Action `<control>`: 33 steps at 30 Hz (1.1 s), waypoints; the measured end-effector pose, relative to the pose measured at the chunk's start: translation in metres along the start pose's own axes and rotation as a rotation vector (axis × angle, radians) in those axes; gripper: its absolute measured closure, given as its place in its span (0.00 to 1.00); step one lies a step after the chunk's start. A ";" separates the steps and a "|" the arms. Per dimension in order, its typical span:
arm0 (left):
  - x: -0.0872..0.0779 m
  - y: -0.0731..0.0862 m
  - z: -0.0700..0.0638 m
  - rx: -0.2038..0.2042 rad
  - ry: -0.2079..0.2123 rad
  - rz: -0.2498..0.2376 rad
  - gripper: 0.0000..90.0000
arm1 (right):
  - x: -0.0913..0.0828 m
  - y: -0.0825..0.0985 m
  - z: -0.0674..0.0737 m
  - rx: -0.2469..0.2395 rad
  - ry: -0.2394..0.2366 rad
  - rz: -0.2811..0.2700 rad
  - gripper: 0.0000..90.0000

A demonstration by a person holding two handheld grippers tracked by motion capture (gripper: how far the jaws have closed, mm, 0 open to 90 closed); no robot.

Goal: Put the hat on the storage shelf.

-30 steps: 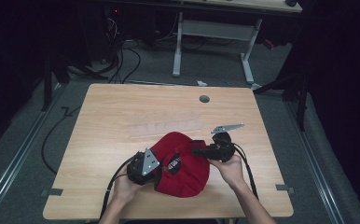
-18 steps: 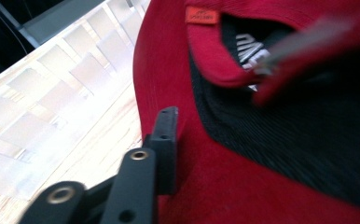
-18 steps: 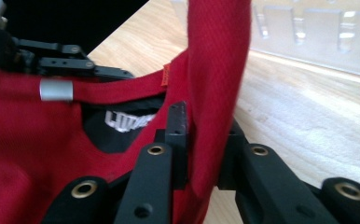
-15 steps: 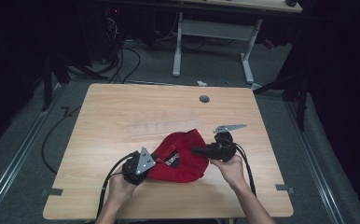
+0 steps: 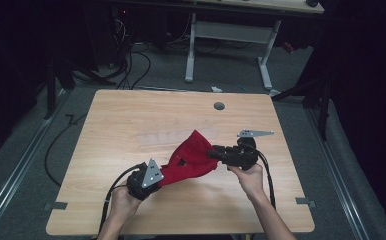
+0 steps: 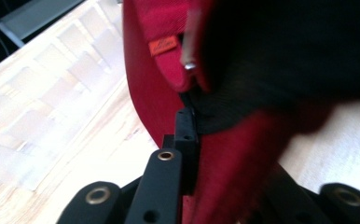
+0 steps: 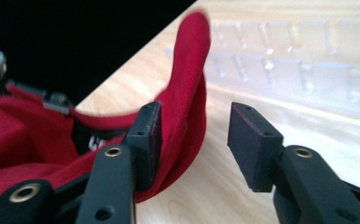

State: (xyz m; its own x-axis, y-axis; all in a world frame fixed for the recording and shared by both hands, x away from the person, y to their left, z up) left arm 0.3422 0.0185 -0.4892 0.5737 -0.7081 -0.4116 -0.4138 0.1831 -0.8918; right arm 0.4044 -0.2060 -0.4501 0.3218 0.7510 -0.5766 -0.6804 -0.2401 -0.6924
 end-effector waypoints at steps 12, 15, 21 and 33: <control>-0.018 -0.015 0.017 -0.095 -0.012 -0.044 0.94 | -0.034 0.007 -0.019 0.062 0.087 -0.168 0.48; -0.022 -0.017 0.022 -0.122 -0.015 -0.055 0.94 | -0.030 0.018 -0.028 0.067 0.140 -0.127 0.47; -0.025 -0.020 0.030 -0.172 -0.005 -0.077 0.94 | -0.013 0.039 -0.044 0.091 0.207 -0.054 0.47; -0.039 -0.040 0.060 -0.337 0.003 -0.189 0.93 | 0.011 0.079 -0.084 0.079 0.594 0.062 0.40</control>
Point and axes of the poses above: each handheld gripper's, and its own axes: x roughly forward along the jaws, y roughly out of its underside, z roughly to its left, the point moved 4 cm from there along x, roughly forward along the jaws, and after that the axes turned 10 degrees about z, right-handed, at the moved point
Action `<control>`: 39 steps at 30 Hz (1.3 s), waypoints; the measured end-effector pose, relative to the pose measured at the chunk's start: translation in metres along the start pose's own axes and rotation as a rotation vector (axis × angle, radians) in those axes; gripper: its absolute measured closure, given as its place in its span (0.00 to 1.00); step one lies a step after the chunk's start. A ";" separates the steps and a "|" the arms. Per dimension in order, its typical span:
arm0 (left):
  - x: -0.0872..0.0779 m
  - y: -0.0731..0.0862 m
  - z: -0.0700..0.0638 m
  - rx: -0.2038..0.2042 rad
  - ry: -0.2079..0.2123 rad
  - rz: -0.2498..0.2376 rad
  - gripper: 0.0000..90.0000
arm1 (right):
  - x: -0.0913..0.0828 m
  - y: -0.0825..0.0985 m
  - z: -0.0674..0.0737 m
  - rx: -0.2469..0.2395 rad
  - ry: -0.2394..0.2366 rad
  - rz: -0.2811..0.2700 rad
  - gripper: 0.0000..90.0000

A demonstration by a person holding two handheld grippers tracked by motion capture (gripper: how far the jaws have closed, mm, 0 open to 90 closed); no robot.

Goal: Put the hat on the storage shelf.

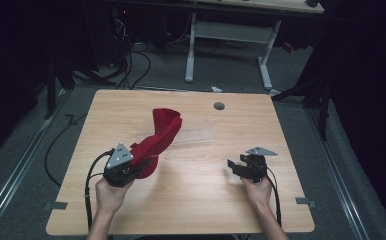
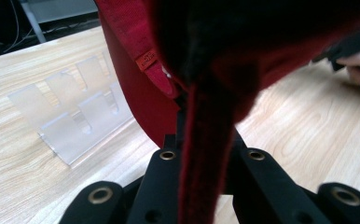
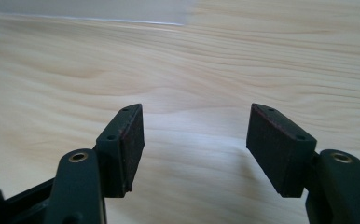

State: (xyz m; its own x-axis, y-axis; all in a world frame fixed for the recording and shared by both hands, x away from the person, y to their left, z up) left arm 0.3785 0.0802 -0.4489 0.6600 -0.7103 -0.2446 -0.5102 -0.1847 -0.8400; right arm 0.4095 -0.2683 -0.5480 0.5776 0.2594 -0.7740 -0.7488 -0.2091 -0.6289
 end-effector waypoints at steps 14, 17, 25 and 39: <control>-0.005 -0.026 0.016 -0.085 -0.028 -0.084 0.93 | 0.009 0.007 -0.001 -0.035 0.092 0.050 0.34; -0.006 -0.035 0.019 -0.098 -0.041 -0.117 0.93 | 0.009 0.007 -0.001 -0.034 0.092 0.050 0.34; -0.007 -0.060 0.028 -0.144 -0.036 -0.193 0.93 | 0.009 0.007 -0.001 -0.030 0.092 0.050 0.34; 0.030 -0.080 0.047 -0.123 -0.117 -0.224 0.93 | 0.009 0.007 0.000 -0.029 0.092 0.050 0.34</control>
Point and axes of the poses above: each handheld gripper's, and its own axes: x roughly forward along the jaws, y roughly out of its underside, z roughly to its left, the point moved 4 cm from there along x, roughly forward along the jaws, and after that the axes turned 10 degrees about z, right-handed, at the moved point
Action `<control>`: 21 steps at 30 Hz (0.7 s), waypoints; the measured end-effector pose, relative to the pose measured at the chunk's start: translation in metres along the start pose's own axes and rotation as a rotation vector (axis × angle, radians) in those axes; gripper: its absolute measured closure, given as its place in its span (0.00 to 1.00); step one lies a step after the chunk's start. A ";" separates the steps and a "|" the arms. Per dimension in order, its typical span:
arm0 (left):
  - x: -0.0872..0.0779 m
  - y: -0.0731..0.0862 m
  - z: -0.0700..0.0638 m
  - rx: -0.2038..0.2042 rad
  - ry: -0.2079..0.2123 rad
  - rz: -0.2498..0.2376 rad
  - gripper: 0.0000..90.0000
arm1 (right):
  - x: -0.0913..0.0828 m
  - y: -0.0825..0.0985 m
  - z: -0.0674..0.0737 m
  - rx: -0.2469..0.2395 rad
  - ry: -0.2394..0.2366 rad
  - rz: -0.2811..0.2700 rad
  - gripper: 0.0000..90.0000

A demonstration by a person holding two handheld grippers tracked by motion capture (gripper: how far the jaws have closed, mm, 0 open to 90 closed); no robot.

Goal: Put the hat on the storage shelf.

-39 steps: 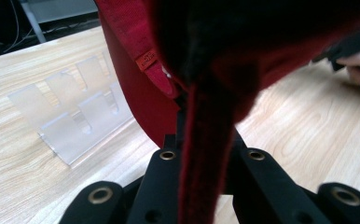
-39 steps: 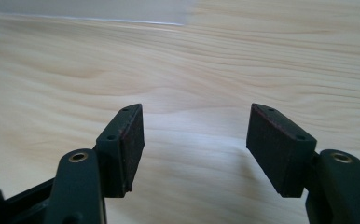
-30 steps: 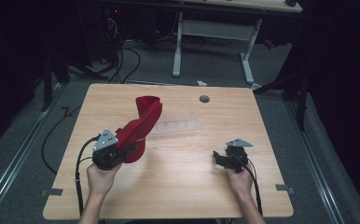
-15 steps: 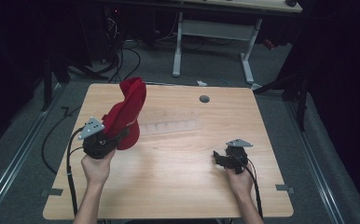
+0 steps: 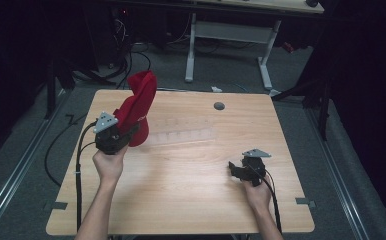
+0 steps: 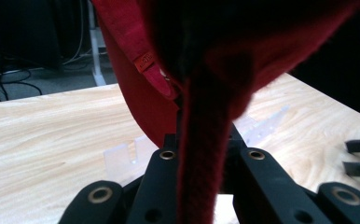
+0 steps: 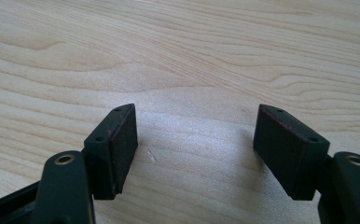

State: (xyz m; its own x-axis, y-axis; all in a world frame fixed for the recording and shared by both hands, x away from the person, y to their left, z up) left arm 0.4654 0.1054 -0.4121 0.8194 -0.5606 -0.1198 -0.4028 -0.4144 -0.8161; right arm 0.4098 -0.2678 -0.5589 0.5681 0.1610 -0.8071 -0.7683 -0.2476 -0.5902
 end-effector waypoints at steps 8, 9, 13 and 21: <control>0.015 0.000 0.008 0.008 -0.034 -0.015 0.93 | 0.000 0.000 0.000 -0.004 0.001 0.000 0.34; 0.017 0.001 0.010 0.012 -0.041 -0.012 0.93 | 0.000 0.000 0.000 -0.003 0.000 0.000 0.34; 0.022 0.003 0.015 0.012 -0.067 -0.015 0.93 | 0.000 0.000 0.000 -0.003 0.000 0.000 0.34; 0.034 0.010 0.020 0.016 -0.092 -0.031 0.93 | 0.000 0.000 0.000 -0.007 0.000 0.000 0.34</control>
Point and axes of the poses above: each handheld gripper's, and its own axes: x roughly forward along the jaws, y roughly out of its underside, z roughly to its left, the point moved 4 cm from there along x, roughly forward along the jaws, and after that the axes turned 10 degrees about z, right-handed, at the moved point
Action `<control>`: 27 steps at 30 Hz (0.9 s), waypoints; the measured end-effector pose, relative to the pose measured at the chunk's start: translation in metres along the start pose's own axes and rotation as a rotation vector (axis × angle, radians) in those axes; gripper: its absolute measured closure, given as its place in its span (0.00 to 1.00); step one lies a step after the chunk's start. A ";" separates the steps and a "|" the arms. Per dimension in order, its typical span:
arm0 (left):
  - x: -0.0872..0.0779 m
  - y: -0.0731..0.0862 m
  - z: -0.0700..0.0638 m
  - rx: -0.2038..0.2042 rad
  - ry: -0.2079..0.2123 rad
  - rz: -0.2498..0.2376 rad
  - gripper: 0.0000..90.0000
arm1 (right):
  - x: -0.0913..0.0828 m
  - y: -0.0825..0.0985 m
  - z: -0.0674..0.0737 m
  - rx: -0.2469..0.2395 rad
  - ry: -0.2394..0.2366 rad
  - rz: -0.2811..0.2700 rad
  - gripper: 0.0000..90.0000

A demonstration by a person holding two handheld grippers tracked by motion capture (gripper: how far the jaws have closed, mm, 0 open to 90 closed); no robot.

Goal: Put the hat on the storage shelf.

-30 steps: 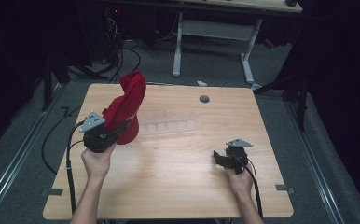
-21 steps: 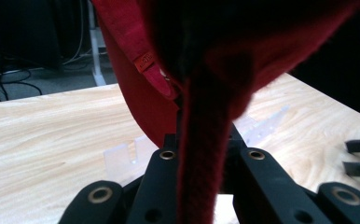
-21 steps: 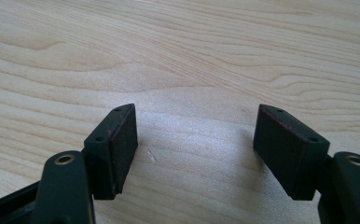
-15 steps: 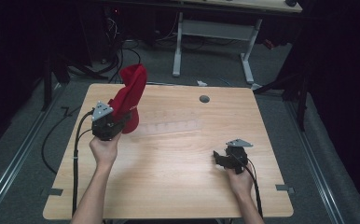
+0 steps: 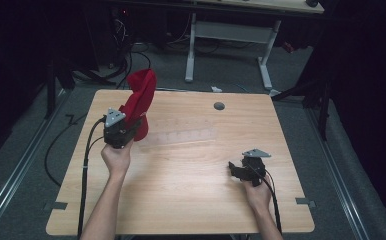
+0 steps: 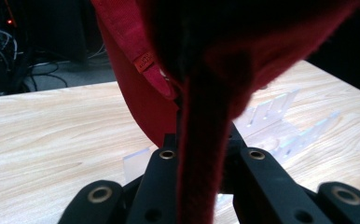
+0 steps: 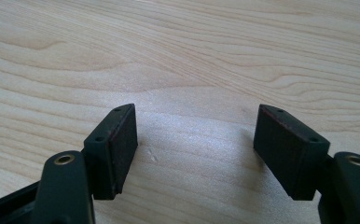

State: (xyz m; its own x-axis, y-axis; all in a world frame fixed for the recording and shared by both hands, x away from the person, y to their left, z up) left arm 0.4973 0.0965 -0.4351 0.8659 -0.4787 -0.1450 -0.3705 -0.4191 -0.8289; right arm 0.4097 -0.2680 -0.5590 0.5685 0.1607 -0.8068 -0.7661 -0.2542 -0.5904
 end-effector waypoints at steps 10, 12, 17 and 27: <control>0.000 0.006 0.001 0.020 -0.029 -0.018 0.93 | 0.000 0.000 0.000 -0.001 0.000 0.000 0.34; 0.000 0.008 0.004 0.010 -0.028 -0.018 0.93 | 0.000 0.000 0.000 -0.001 0.000 0.000 0.34; 0.004 0.013 0.006 0.012 -0.035 -0.019 0.93 | 0.000 0.000 0.001 0.001 -0.001 -0.001 0.34; 0.011 0.029 0.017 -0.013 -0.053 0.012 0.93 | 0.000 0.000 0.001 0.000 -0.001 0.000 0.34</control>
State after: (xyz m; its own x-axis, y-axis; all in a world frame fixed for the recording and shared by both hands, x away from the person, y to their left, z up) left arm 0.5015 0.0922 -0.4697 0.8778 -0.4424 -0.1838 -0.3851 -0.4233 -0.8201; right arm 0.4093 -0.2671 -0.5590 0.5681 0.1619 -0.8069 -0.7660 -0.2543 -0.5904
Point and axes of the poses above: each handheld gripper's, and its own axes: x roughly forward along the jaws, y roughly out of its underside, z roughly to its left, the point moved 4 cm from there along x, roughly forward along the jaws, and after that the axes turned 10 degrees about z, right-handed, at the moved point
